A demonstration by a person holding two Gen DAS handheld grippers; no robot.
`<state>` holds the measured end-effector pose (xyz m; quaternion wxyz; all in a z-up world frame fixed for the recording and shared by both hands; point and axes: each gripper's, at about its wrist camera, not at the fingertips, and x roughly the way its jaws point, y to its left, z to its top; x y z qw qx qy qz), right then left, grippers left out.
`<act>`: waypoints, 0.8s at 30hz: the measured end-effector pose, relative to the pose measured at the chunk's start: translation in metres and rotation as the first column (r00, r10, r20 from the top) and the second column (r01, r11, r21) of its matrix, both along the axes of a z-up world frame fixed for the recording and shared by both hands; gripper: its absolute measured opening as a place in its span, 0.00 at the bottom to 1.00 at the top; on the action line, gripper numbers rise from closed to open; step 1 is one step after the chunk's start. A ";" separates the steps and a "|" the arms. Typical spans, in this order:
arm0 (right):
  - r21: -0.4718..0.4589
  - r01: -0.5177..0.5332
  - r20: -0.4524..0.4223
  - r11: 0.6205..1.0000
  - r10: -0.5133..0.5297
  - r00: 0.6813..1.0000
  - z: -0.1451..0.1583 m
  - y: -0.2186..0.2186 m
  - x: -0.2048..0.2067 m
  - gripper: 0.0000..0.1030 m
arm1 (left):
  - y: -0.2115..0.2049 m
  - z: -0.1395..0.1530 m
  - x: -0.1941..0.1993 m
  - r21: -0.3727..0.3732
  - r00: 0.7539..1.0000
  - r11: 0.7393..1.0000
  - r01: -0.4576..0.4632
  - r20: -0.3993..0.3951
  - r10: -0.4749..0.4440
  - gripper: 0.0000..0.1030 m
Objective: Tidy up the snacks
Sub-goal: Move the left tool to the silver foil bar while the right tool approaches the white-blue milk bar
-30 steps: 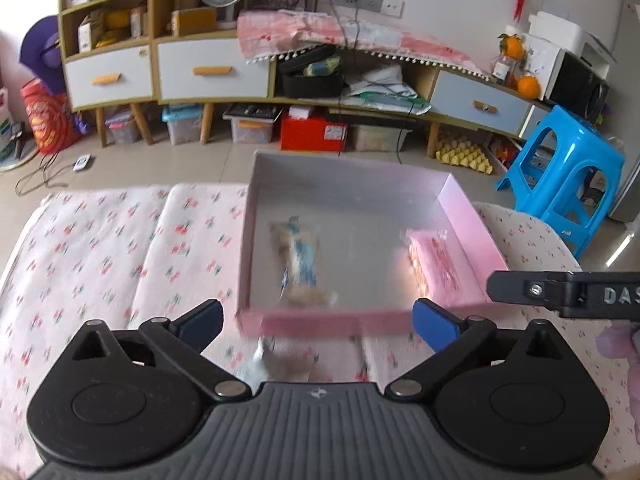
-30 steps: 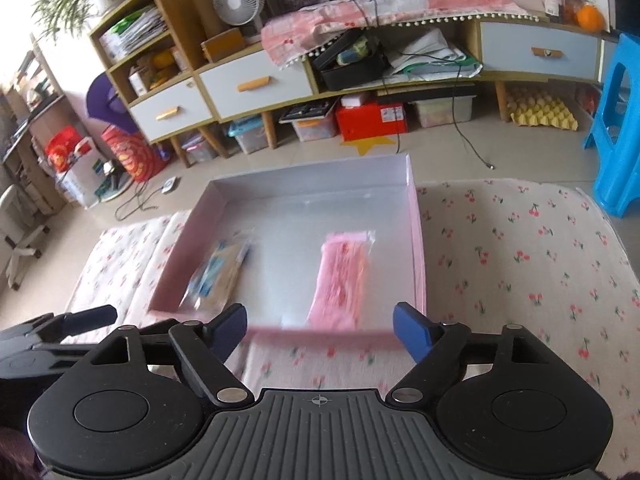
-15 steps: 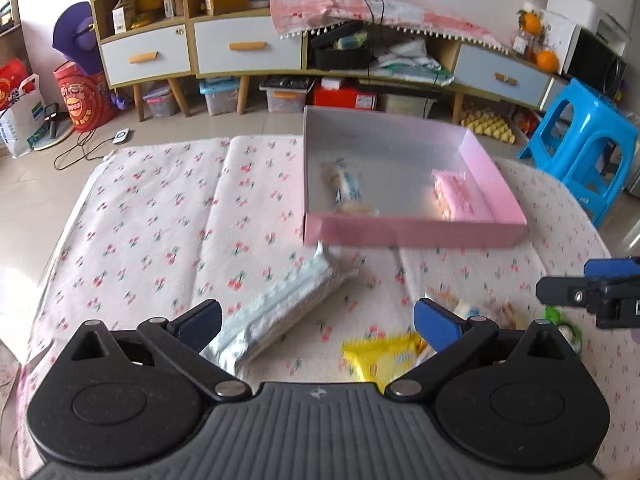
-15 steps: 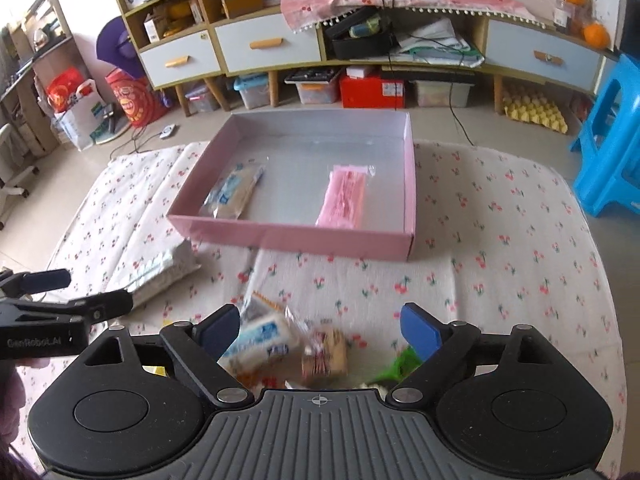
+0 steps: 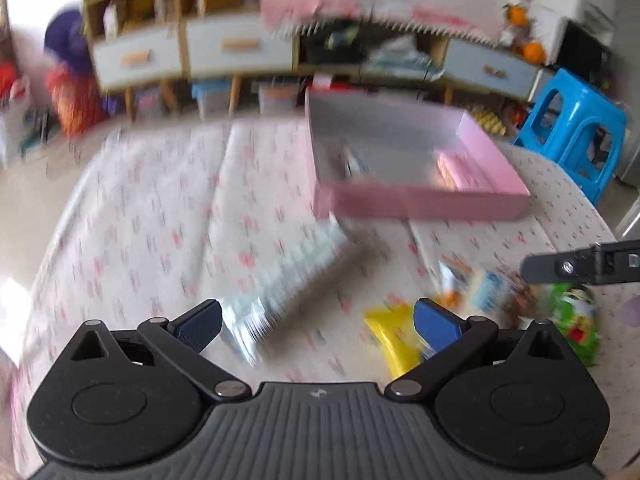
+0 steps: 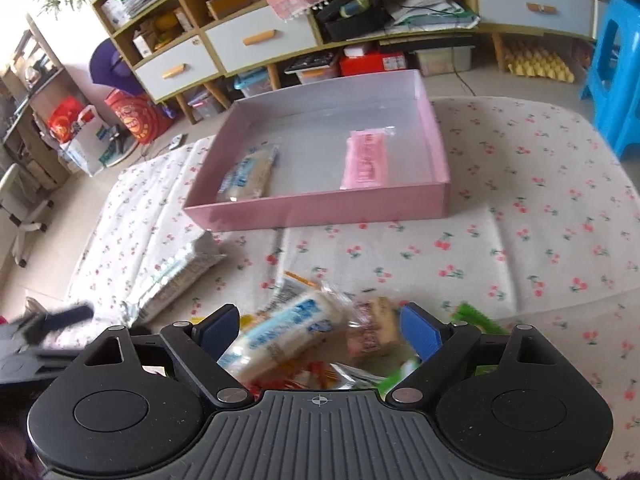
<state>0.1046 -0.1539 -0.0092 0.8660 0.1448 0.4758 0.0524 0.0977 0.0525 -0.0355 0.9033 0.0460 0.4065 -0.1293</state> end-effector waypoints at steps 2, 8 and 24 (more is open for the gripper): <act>0.009 -0.019 0.010 1.000 0.019 1.000 -0.001 0.010 0.001 0.87 | 0.006 -0.004 0.008 0.006 0.998 1.000 0.026 0.052 -0.026 0.98; -0.012 -0.067 0.024 0.998 0.068 0.997 -0.008 0.041 0.010 0.86 | 0.024 -0.023 0.030 -0.071 1.000 0.997 0.024 -0.016 -0.025 0.89; -0.080 -0.051 -0.061 0.995 0.046 0.997 -0.025 0.039 0.005 0.76 | 0.029 -0.031 0.028 -0.118 0.972 0.988 0.100 -0.202 -0.122 0.52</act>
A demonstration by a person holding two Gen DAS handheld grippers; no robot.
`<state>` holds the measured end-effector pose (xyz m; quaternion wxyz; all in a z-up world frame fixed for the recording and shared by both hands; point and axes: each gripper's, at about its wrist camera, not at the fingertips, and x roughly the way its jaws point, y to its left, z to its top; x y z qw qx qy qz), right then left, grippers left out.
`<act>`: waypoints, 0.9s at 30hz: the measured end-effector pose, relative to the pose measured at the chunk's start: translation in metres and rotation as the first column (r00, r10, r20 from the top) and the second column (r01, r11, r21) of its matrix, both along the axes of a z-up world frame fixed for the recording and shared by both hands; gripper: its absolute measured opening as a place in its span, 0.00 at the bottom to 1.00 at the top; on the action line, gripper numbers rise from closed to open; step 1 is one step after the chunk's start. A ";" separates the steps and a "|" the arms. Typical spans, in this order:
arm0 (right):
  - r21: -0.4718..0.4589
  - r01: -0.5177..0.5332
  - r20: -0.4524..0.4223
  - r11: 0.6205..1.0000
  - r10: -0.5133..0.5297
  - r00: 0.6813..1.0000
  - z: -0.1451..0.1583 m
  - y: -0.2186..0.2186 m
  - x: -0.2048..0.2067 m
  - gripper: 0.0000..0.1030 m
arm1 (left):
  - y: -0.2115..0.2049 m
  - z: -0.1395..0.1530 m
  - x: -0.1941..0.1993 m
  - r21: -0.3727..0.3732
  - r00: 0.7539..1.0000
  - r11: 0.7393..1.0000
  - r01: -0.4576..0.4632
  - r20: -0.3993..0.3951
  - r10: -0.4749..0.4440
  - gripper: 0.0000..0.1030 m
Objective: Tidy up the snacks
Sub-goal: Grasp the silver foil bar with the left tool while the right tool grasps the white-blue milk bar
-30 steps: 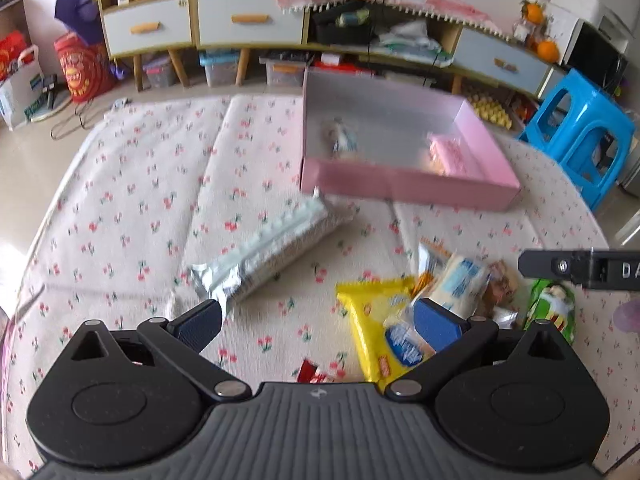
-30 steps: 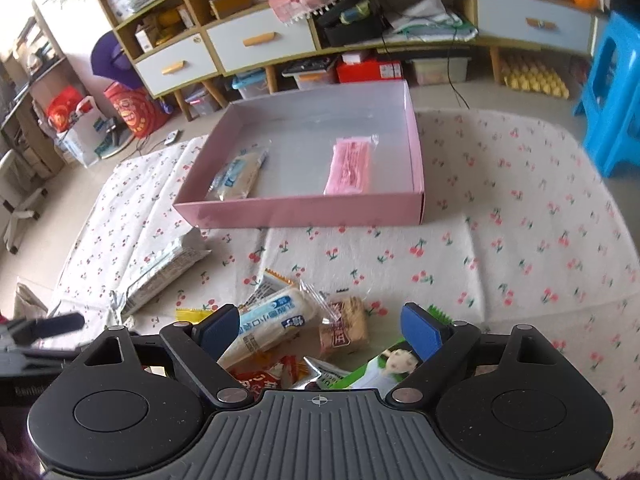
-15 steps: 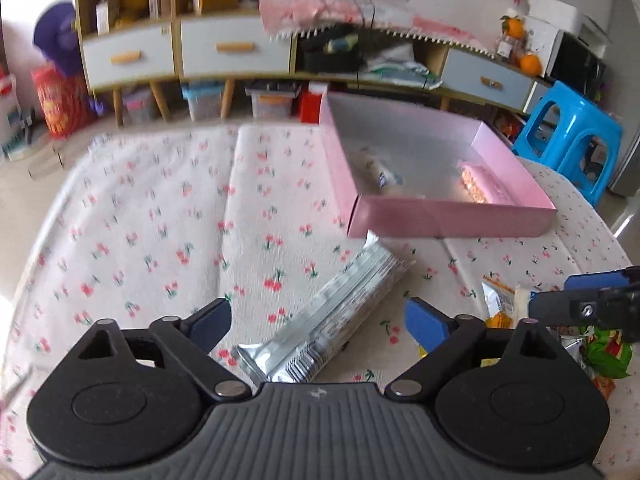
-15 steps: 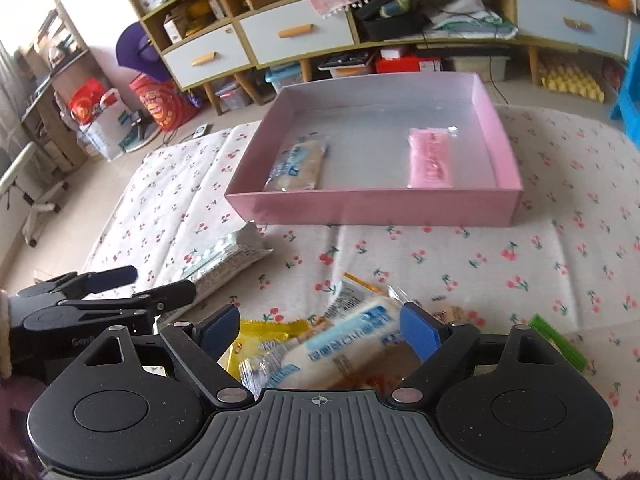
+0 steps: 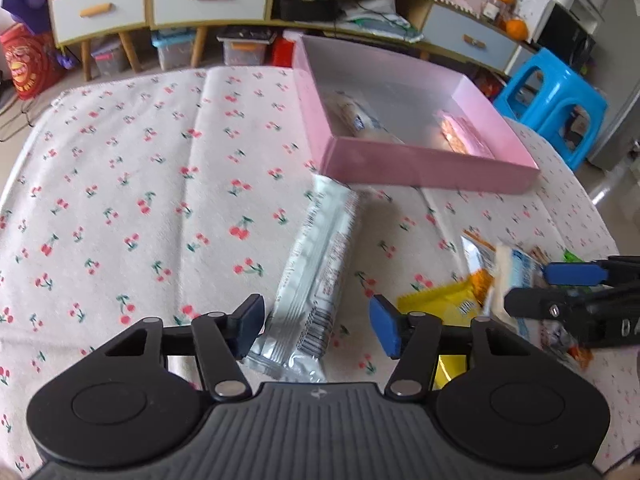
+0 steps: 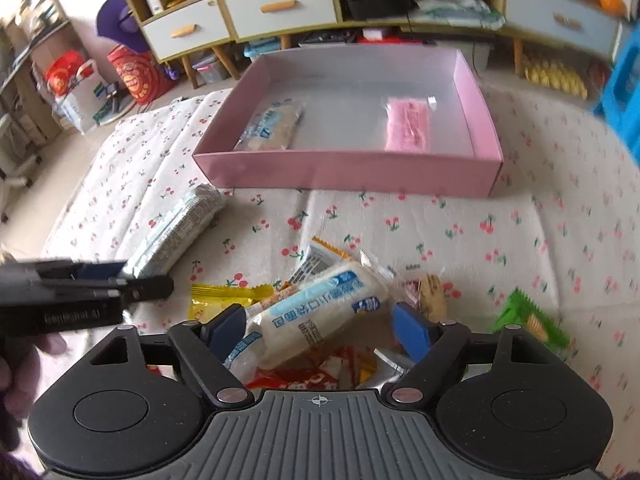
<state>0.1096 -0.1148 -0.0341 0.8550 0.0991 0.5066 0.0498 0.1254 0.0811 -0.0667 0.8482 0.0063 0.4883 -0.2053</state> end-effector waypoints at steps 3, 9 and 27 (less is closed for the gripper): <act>0.095 0.032 -0.050 0.995 -0.028 0.998 -0.001 -0.009 0.001 0.70 | -0.002 0.000 -0.002 -0.010 0.999 1.000 0.026 -0.033 -0.026 0.52; 0.144 0.054 -0.079 0.988 -0.043 0.996 -0.005 -0.015 0.004 0.54 | -0.003 -0.002 0.004 -0.018 0.999 1.000 -0.021 -0.024 0.020 0.57; 0.193 0.052 -0.068 0.980 -0.039 0.997 0.005 -0.025 0.007 0.21 | -0.002 -0.001 0.017 -0.086 0.984 0.980 -0.179 -0.034 0.177 0.32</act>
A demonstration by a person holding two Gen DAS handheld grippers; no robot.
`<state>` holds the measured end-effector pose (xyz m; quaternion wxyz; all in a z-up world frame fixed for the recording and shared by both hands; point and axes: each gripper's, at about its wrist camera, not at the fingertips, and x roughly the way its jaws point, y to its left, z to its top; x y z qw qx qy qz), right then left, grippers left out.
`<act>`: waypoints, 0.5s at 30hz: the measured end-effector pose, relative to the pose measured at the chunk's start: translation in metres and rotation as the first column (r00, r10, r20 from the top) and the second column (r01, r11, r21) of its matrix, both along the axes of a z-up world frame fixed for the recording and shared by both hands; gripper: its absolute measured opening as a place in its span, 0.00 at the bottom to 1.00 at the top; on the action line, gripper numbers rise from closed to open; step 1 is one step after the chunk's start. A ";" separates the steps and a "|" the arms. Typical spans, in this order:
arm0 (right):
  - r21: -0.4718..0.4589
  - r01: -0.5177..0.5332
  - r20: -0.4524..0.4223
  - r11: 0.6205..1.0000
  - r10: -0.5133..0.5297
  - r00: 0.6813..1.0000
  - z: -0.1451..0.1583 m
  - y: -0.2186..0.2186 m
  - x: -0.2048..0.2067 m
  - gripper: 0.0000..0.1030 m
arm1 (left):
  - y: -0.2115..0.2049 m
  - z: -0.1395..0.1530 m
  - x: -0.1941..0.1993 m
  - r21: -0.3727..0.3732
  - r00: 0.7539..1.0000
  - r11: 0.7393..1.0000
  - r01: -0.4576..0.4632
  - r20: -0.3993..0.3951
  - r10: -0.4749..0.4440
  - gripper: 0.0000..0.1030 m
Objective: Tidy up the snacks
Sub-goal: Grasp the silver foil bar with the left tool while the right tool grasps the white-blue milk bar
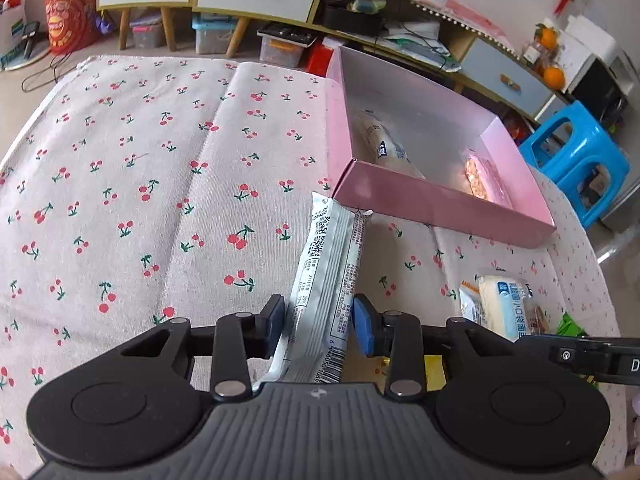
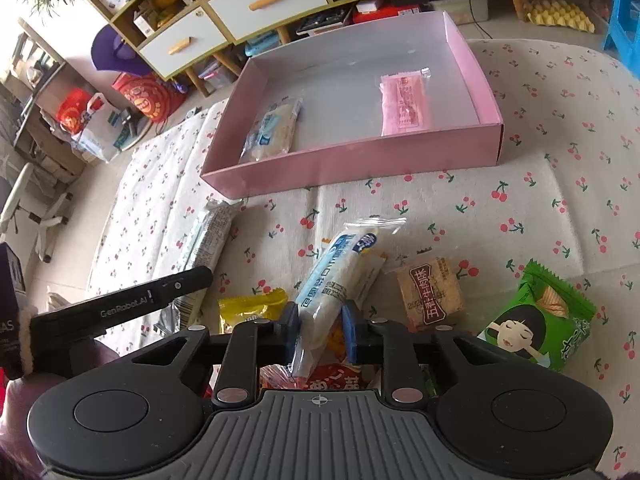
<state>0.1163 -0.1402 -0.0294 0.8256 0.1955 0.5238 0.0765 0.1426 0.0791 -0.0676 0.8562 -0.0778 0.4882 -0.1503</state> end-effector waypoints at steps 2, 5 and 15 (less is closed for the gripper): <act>0.014 0.006 -0.003 1.000 -0.006 1.000 0.001 -0.003 0.001 0.19 | 0.000 0.000 0.001 -0.008 1.000 1.000 -0.010 -0.006 0.010 0.31; 0.024 0.014 -0.001 1.000 -0.014 1.000 0.002 -0.006 0.001 0.16 | -0.004 0.000 0.001 -0.009 1.000 1.000 -0.013 -0.016 0.013 0.28; 0.028 0.012 0.002 1.000 -0.012 1.000 0.008 -0.012 0.003 0.14 | -0.016 0.005 -0.001 0.024 1.000 1.000 -0.017 -0.023 0.018 0.27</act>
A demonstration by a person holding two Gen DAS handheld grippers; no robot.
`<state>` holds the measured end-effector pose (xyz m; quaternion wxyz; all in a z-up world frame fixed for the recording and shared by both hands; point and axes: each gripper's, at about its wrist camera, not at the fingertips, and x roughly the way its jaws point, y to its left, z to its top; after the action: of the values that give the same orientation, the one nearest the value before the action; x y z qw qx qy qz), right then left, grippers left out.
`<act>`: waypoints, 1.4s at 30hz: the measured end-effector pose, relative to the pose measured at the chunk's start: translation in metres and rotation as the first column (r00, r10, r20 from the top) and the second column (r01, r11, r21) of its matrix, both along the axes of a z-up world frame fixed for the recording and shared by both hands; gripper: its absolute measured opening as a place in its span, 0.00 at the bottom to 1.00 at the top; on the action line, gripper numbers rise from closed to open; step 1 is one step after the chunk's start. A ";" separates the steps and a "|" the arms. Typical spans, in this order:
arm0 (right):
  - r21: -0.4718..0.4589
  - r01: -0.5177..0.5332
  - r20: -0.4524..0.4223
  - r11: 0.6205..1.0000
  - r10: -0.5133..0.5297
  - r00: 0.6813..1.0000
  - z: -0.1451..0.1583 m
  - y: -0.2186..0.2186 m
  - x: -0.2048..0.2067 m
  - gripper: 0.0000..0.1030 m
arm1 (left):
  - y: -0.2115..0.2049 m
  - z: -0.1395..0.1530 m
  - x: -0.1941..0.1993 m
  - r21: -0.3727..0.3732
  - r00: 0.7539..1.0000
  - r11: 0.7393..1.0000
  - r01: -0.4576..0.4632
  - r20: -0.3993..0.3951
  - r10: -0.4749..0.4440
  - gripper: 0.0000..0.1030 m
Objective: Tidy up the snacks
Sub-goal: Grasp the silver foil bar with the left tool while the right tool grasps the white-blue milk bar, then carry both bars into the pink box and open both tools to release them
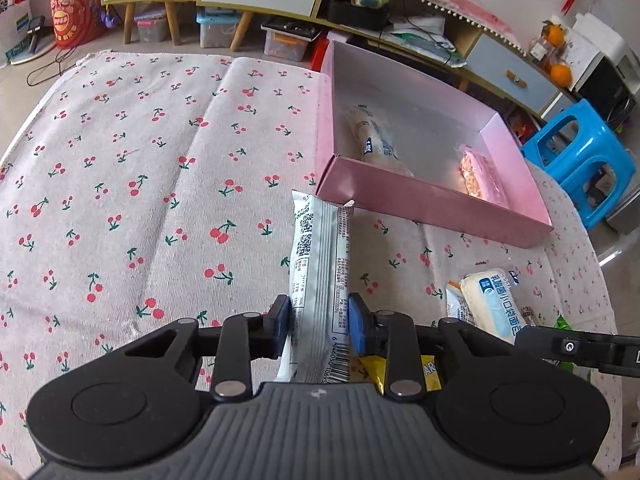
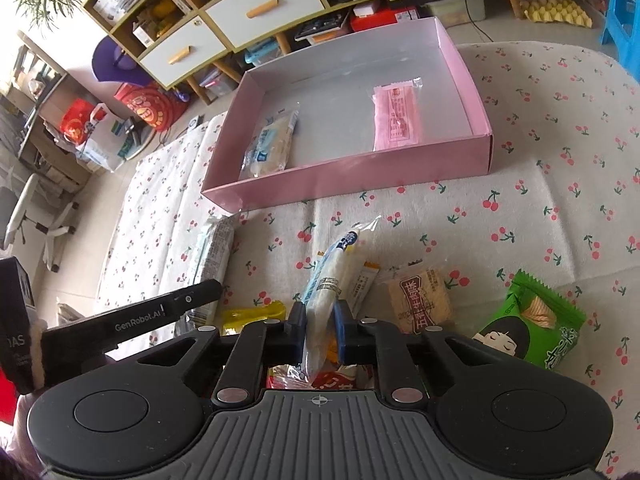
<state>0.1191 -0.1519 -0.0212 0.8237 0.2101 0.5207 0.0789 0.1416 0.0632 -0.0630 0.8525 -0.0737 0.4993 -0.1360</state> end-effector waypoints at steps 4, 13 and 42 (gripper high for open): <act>-0.001 0.002 0.002 1.000 -0.002 1.000 0.002 -0.001 0.000 0.13 | -0.002 0.003 -0.002 0.012 1.000 1.000 0.002 0.007 -0.002 0.27; 0.031 0.014 0.021 0.999 -0.014 1.000 0.013 -0.011 -0.002 0.12 | -0.002 0.009 -0.006 0.004 1.000 1.000 0.000 0.023 0.000 0.26; 0.075 0.076 -0.052 0.994 -0.072 0.996 -0.024 -0.004 0.020 0.49 | -0.011 -0.004 -0.018 -0.022 0.997 1.000 0.020 -0.074 -0.022 0.27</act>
<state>0.1386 -0.1560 -0.0451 0.8042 0.2625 0.5294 0.0630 0.1239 0.0518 -0.0667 0.8310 -0.0828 0.5300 -0.1474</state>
